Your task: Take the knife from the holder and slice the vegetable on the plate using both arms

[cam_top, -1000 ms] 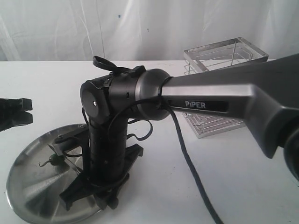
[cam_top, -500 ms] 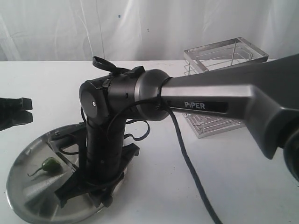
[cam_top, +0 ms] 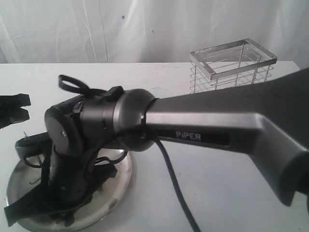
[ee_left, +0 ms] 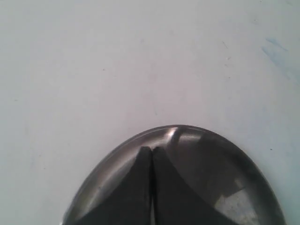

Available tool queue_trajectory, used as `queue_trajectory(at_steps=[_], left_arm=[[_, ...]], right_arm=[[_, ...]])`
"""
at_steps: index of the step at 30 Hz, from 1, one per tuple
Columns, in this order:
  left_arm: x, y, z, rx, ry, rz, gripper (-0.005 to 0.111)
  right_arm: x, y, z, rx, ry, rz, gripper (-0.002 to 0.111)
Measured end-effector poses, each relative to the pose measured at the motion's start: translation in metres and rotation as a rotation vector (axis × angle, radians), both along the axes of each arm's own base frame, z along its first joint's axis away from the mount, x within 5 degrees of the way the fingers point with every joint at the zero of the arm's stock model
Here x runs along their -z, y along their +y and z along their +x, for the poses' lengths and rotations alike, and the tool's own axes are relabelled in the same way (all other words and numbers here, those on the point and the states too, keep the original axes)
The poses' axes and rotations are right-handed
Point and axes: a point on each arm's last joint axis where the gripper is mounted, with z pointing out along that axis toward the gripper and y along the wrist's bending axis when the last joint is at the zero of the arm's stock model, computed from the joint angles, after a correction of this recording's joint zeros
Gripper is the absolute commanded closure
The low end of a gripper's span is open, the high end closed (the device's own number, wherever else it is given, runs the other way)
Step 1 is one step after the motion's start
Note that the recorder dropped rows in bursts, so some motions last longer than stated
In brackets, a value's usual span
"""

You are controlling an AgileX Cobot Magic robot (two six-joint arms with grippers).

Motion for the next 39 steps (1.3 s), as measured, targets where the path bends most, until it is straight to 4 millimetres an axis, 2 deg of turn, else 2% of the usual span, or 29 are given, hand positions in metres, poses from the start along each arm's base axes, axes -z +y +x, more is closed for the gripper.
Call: queue_trajectory(at_steps=[3, 12, 15, 25, 29, 35, 39], left_arm=[[-0.002, -0.004, 0.0, 0.045, -0.026, -0.01, 0.107], [-0.012, -0.016, 0.002, 0.198, -0.158, -0.043, 0.107], [-0.009, -0.015, 0.005, 0.163, -0.153, -0.056, 0.107], [0.022, -0.014, 0.019, 0.103, -0.057, -0.176, 0.107], [0.025, -0.013, 0.02, 0.09, -0.044, -0.191, 0.107], [0.031, -0.004, 0.021, -0.057, 0.025, -0.198, 0.107], [0.032, -0.003, 0.021, -0.079, 0.036, -0.201, 0.107]], right_arm=[[0.0, 0.005, -0.006, 0.062, 0.0, 0.01, 0.108], [0.004, 0.004, -0.003, 0.187, 0.015, -0.012, 0.108], [0.008, 0.005, -0.002, 0.197, 0.021, -0.019, 0.108], [0.009, 0.009, -0.005, 0.243, 0.029, 0.011, 0.108], [0.011, 0.012, -0.006, 0.268, 0.036, 0.025, 0.108], [0.013, 0.013, -0.007, 0.3, 0.051, 0.023, 0.108], [0.014, 0.012, -0.008, 0.306, 0.062, 0.002, 0.108]])
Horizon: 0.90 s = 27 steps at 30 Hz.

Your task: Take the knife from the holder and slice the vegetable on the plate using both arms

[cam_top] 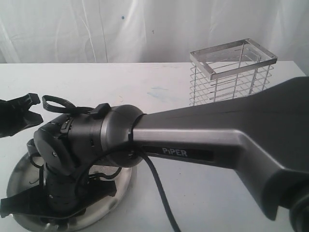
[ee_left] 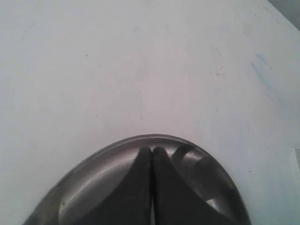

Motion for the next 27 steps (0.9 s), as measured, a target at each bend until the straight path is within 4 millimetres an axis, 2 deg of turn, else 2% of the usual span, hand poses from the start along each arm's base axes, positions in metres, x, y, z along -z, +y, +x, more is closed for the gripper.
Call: queue_trajectory(at_steps=[15, 27], left_arm=[[-0.005, -0.008, 0.0, 0.1, -0.055, -0.027, 0.107], [-0.006, -0.011, -0.001, 0.168, -0.097, 0.011, 0.107]], right_arm=[[0.001, -0.001, -0.002, -0.005, 0.023, -0.011, 0.108], [0.011, 0.005, -0.004, -0.013, 0.064, 0.019, 0.108]])
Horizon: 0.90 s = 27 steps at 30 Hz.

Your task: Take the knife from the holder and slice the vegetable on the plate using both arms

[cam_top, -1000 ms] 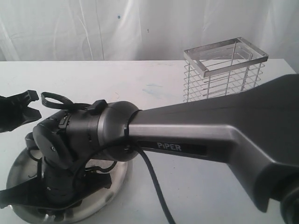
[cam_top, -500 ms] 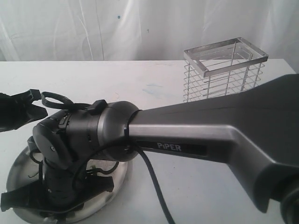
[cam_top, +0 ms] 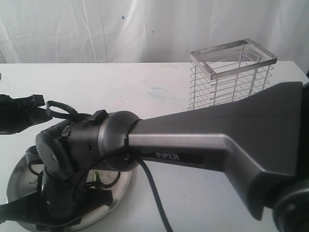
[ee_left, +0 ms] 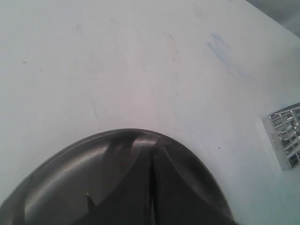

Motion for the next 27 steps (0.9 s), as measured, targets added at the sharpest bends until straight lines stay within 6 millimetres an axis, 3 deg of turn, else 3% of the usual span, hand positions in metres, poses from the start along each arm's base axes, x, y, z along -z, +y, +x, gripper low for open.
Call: queue_trajectory(at_steps=[6, 16, 27], left_arm=[[0.002, -0.004, 0.001, 0.038, -0.005, -0.02, 0.107], [0.035, -0.024, 0.004, 0.125, 0.105, -0.026, 0.107], [0.043, -0.021, 0.005, 0.101, 0.14, -0.001, 0.107]], right_arm=[[0.004, 0.0, 0.0, 0.001, 0.004, -0.006, 0.108], [0.004, 0.0, 0.0, 0.002, 0.006, -0.005, 0.108], [0.004, 0.0, 0.0, 0.002, 0.006, -0.005, 0.108]])
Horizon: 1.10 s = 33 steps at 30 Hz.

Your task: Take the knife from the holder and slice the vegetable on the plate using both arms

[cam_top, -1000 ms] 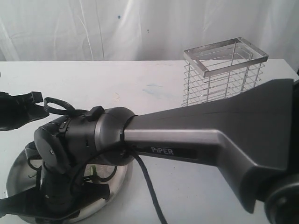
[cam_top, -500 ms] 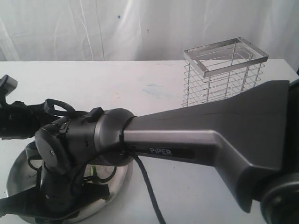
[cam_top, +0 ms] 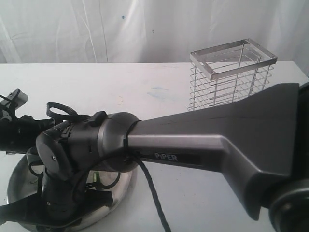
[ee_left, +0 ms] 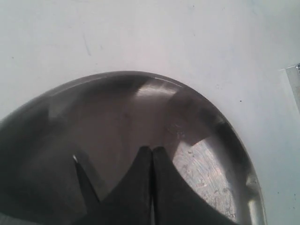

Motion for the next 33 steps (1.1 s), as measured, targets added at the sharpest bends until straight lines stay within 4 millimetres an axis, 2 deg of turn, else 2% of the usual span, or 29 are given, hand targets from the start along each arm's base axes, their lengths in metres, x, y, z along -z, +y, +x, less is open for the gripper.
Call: queue_trajectory(at_steps=[10, 14, 17, 22, 24, 28, 33], left_arm=[[-0.009, -0.007, 0.002, 0.051, -0.052, -0.086, 0.107], [-0.024, -0.007, 0.0, 0.047, -0.101, -0.07, 0.107], [-0.037, -0.003, -0.004, 0.061, -0.141, 0.026, 0.107], [-0.036, -0.007, -0.01, 0.131, -0.112, 0.033, 0.107], [-0.029, -0.007, -0.016, 0.129, -0.068, 0.027, 0.107], [-0.013, -0.006, -0.032, 0.099, 0.019, 0.029, 0.107], [-0.01, -0.005, -0.033, 0.082, 0.031, 0.04, 0.107]], right_arm=[[0.0, 0.0, 0.0, 0.001, 0.001, 0.001, 0.108], [-0.005, -0.003, -0.002, -0.008, 0.017, -0.019, 0.108], [-0.017, -0.01, -0.007, -0.026, 0.043, -0.053, 0.108], [-0.027, -0.01, -0.007, -0.044, 0.039, -0.066, 0.108], [-0.031, -0.009, -0.005, -0.049, 0.025, -0.061, 0.108], [-0.031, -0.009, -0.004, -0.049, 0.024, -0.063, 0.108], [-0.03, -0.009, -0.004, -0.049, 0.025, -0.065, 0.108]])
